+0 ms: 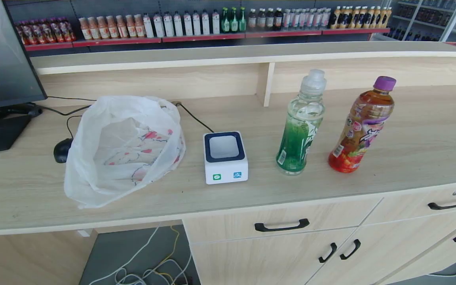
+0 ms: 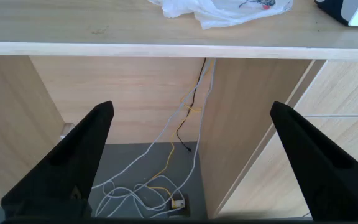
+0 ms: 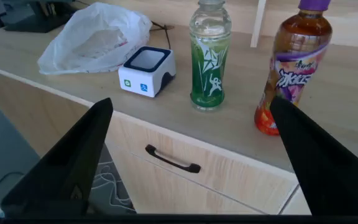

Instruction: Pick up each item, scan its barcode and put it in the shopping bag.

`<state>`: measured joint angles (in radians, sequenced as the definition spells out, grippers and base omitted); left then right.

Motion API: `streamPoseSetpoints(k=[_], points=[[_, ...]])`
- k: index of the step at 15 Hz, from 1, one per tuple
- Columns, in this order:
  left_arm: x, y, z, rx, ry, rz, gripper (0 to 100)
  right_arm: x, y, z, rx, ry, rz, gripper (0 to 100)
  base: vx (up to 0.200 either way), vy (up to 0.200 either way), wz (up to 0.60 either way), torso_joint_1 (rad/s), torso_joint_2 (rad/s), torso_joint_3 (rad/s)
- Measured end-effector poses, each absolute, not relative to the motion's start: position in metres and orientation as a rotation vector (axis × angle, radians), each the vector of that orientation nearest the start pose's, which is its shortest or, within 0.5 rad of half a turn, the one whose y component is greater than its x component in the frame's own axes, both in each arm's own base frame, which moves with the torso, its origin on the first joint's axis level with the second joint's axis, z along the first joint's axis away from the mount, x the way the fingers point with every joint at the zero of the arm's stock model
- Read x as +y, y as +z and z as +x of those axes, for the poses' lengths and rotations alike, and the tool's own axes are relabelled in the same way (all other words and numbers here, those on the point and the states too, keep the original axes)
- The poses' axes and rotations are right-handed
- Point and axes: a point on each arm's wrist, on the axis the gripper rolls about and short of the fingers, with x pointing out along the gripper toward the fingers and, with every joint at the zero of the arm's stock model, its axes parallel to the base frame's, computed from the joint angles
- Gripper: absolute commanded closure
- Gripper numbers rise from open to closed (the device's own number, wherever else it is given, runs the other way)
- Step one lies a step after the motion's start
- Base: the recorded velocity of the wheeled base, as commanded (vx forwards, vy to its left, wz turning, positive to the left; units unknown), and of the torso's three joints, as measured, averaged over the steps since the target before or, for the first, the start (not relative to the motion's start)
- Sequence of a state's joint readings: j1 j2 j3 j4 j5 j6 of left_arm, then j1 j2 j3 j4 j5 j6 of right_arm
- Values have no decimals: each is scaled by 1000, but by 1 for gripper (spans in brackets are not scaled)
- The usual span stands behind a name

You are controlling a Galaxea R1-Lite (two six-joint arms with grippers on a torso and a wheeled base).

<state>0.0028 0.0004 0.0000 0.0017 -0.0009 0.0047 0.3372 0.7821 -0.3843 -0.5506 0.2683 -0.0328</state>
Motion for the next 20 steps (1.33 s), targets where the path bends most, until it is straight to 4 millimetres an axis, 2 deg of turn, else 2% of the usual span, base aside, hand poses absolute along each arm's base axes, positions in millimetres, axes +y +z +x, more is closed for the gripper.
streamPoseSetpoints(k=[3, 5, 8, 14, 17, 20], points=[[0, 75, -23, 2, 1, 4, 0, 50, 240, 109, -200, 633, -87, 0, 0, 0, 0, 0, 0, 0], [0, 75, -23, 2, 2, 5, 0, 57, 243, 125, -191, 618, -131, 0, 0, 0, 0, 0, 0, 0], [0, 75, -23, 2, 2, 5, 0, 62, 246, 137, -166, 436, -152, 0, 0, 0, 0, 0, 0, 0], [0, 75, -23, 2, 2, 5, 0, 70, 249, 138, -175, 325, -233, 0, 0, 0, 0, 0, 0, 0], [0, 75, -23, 2, 2, 5, 0, 80, 244, 130, -146, 265, -218, 0, 0, 0, 0, 0, 0, 0], [0, 75, -23, 2, 2, 5, 0, 81, 236, 126, -127, 275, -232, 0, 0, 0, 0, 0, 0, 0]])
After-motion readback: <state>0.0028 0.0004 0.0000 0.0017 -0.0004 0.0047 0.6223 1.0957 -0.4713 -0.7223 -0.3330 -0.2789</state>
